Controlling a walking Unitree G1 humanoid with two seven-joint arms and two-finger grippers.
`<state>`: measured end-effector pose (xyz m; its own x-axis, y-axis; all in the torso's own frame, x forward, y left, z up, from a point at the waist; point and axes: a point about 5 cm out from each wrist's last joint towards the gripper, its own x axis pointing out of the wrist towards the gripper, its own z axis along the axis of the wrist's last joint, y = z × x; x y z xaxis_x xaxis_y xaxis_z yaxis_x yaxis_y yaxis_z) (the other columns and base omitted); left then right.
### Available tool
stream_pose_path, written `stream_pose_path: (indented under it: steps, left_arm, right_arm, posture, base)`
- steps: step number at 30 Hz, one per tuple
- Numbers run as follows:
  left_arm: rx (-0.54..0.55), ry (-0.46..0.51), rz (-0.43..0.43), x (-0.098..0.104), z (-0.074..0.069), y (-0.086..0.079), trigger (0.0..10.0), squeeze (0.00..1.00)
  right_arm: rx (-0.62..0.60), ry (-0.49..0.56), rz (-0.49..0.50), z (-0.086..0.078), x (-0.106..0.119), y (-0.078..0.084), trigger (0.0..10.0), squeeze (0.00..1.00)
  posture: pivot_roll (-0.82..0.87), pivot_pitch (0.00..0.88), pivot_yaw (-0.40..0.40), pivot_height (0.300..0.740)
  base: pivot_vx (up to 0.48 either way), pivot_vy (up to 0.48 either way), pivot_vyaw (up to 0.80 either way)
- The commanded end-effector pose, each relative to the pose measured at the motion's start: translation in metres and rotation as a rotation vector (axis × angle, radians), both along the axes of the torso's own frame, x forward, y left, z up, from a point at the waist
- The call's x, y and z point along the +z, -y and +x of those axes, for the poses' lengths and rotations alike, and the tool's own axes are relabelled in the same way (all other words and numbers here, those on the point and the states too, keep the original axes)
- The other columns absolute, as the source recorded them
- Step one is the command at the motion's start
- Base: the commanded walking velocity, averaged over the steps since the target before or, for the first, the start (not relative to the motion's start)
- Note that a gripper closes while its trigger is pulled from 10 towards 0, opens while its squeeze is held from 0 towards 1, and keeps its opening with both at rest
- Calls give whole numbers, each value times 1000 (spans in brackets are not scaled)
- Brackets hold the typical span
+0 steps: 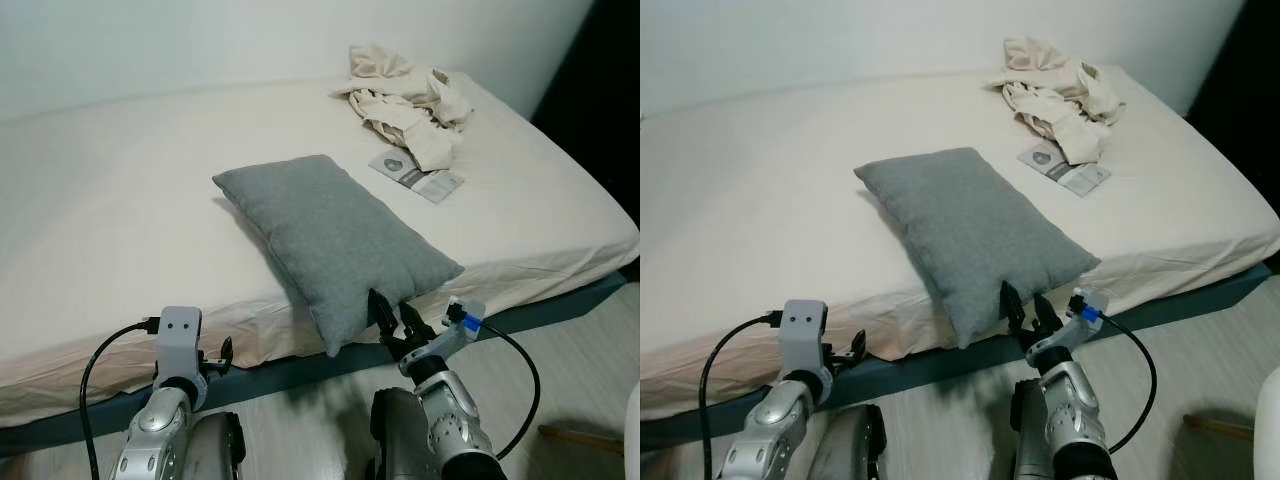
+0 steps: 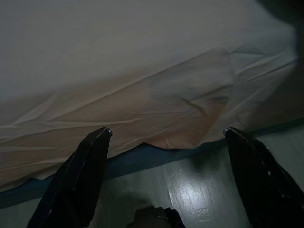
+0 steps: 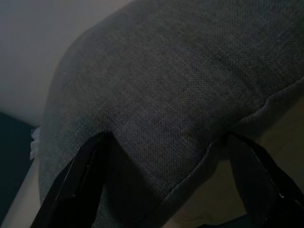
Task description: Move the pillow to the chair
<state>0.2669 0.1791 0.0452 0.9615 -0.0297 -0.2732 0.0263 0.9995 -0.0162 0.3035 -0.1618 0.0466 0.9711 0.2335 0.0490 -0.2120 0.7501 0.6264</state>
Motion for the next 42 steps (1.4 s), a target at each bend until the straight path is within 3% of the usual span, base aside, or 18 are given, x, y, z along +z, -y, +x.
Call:
stream_pose_path:
  steps: [1,12,16,21,28,31,35,37,39,42]
  left_arm:
    - [-9,-30,25,-4,-4,-5,10000,0]
    - [-85,-16,80,0,-2,0,10000,0]
    - [-118,-16,107,0,-6,1,10000,0]
    - [-98,-21,123,0,-7,-7,10000,0]
    - [-94,0,134,6,0,-6,10000,0]
    - [-85,18,150,10,4,-8,10000,0]
    - [-70,26,161,12,6,-10,10000,0]
    - [-57,32,173,13,6,-13,10000,0]
    - [-55,33,177,13,6,-14,10000,0]
    - [-57,34,203,12,6,-16,10000,0]
  right_arm:
    - [17,-41,36,2,-5,-2,10000,0]
    - [-48,-184,80,10,-15,8,10000,0]
    - [-51,-228,48,6,-22,9,10000,0]
    - [-136,-237,3,-4,-31,24,10000,0]
    - [-189,-200,-17,12,-14,32,10000,0]
    - [-211,-190,20,24,-2,34,10000,0]
    - [-200,-190,84,30,4,31,10000,0]
    - [-135,-191,155,36,8,19,10000,0]
    - [-117,-191,160,37,9,16,10000,0]
    - [5,-198,159,37,8,-6,10000,0]
  posture:
    - [49,183,39,582]
    - [68,192,46,582]
    - [74,195,39,582]
    - [76,196,41,582]
    - [82,191,57,582]
    - [90,190,57,582]
    - [94,190,56,582]
    - [96,190,53,582]
    - [96,190,53,582]
    - [97,190,51,582]
  base:
    - [0,0,0]
    - [0,0,0]
    - [0,0,0]
    - [0,0,0]
    - [0,0,0]
    - [0,0,0]
    - [0,0,0]
    - [0,0,0]
    - [0,0,0]
    - [0,0,0]
